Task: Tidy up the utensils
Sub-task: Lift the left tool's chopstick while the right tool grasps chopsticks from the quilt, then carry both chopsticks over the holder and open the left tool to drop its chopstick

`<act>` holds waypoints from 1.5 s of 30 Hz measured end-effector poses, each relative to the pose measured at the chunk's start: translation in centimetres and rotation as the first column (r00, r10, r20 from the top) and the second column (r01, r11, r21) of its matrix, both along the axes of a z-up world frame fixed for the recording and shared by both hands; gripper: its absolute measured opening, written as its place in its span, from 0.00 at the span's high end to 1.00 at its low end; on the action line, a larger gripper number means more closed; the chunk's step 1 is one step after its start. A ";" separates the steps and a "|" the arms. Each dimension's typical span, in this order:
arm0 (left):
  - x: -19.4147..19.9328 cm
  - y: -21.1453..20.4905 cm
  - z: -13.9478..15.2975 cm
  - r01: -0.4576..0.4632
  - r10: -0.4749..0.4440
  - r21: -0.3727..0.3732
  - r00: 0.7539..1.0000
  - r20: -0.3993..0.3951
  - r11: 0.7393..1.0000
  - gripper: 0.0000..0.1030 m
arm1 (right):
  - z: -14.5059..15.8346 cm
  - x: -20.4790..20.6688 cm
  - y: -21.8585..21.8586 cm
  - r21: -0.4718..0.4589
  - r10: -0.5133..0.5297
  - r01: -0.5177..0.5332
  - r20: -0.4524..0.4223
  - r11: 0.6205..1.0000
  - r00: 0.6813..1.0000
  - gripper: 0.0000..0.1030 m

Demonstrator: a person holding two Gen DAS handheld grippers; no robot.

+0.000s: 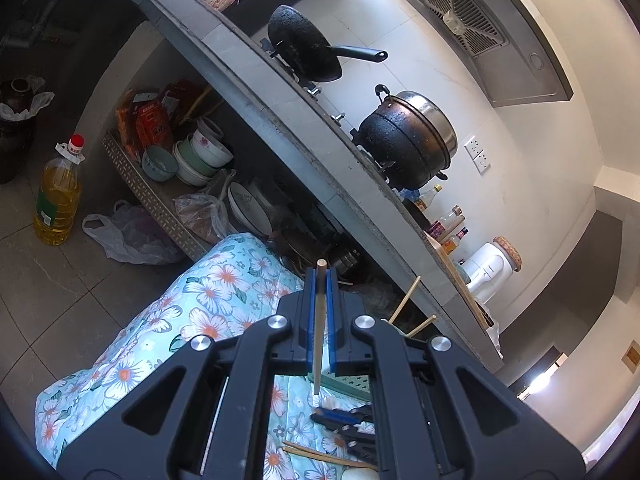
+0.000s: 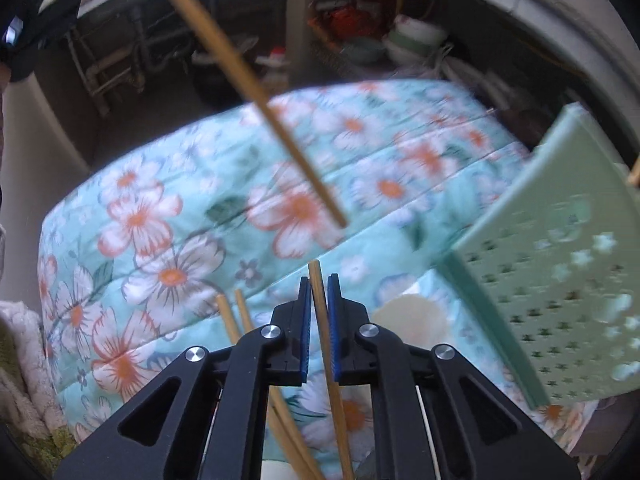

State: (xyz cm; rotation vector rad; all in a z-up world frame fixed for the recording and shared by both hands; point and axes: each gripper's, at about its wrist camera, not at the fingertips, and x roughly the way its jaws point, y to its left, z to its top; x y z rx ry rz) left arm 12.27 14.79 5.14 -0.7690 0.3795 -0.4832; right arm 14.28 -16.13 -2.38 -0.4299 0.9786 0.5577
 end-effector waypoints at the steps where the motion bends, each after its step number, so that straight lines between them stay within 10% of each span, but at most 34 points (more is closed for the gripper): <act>1: -0.1 0.0 0.2 0.001 -0.001 -0.001 1.000 0.007 1.000 0.97 | 1.2 -0.2 -0.7 0.018 -0.027 0.027 0.034 0.999 0.999 0.93; 7: -0.5 -0.3 2.9 0.017 -0.017 -0.008 0.996 0.088 1.000 0.97 | 8.0 -3.0 -6.0 0.170 -0.236 0.200 0.228 0.965 0.945 0.94; 17: 0.0 -5.6 8.8 0.152 -0.144 -0.014 0.959 0.245 0.988 0.97 | 16.0 -10.1 -15.3 0.533 -0.638 0.407 0.376 0.742 0.672 0.94; 23: 1.1 -11.8 13.1 0.198 -0.213 0.078 0.918 0.333 0.977 0.97 | 18.0 -13.6 -17.9 0.629 -0.710 0.393 0.393 0.671 0.584 0.94; 32: 2.6 -20.4 16.0 0.140 -0.235 0.250 0.884 0.404 0.958 0.97 | 18.5 -15.8 -20.5 0.668 -0.732 0.373 0.395 0.644 0.555 0.94; 45: 7.7 -29.2 14.2 -0.016 -0.184 0.474 0.909 0.373 0.880 0.97 | 17.5 -15.6 -23.0 0.713 -0.733 0.336 0.361 0.615 0.576 0.94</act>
